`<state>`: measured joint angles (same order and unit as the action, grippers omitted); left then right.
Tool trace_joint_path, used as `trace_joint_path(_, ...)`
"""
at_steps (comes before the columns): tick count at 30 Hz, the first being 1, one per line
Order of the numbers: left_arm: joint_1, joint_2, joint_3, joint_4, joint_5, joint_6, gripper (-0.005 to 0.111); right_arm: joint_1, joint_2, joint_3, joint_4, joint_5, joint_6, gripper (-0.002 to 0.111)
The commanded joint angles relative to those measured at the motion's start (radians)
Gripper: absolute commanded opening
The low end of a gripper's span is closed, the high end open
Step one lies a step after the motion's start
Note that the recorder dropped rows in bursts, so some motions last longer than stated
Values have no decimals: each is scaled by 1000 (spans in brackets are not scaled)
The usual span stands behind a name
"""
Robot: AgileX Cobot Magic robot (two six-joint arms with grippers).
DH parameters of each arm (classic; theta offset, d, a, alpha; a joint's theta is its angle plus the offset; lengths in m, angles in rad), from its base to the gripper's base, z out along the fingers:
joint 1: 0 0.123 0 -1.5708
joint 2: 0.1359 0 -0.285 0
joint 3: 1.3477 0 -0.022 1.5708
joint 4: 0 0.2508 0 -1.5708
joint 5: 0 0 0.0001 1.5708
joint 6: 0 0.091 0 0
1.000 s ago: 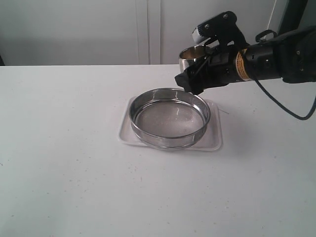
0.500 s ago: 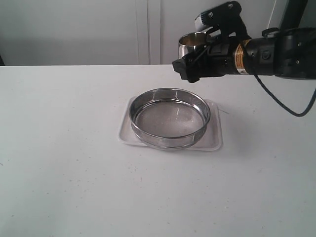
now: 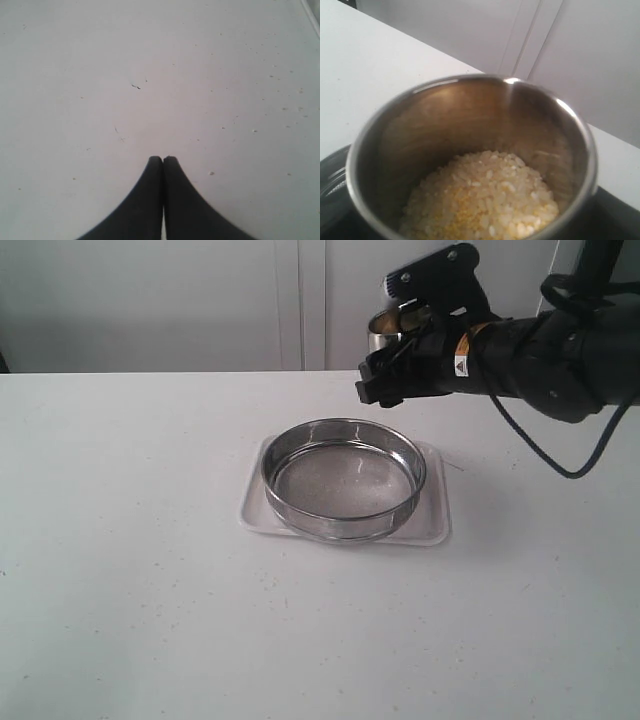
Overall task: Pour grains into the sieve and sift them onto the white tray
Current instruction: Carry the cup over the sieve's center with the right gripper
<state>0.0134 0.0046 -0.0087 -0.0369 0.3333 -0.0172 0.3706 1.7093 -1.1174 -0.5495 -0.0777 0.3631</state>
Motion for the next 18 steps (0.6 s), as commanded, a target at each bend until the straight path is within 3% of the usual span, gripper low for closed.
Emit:
trace_joint_path(1,4,-5,9,-6,3,-2,0,18,-8,-9,193,64,-250,0)
trace_joint_path(5,4,-5,9,-6,3,-2,0,18,-8,-9,344,114,-401,0)
trace_joint_path(18,4,-5,9,-6,3,-2,0,18,5,-9,348,191,-537,0)
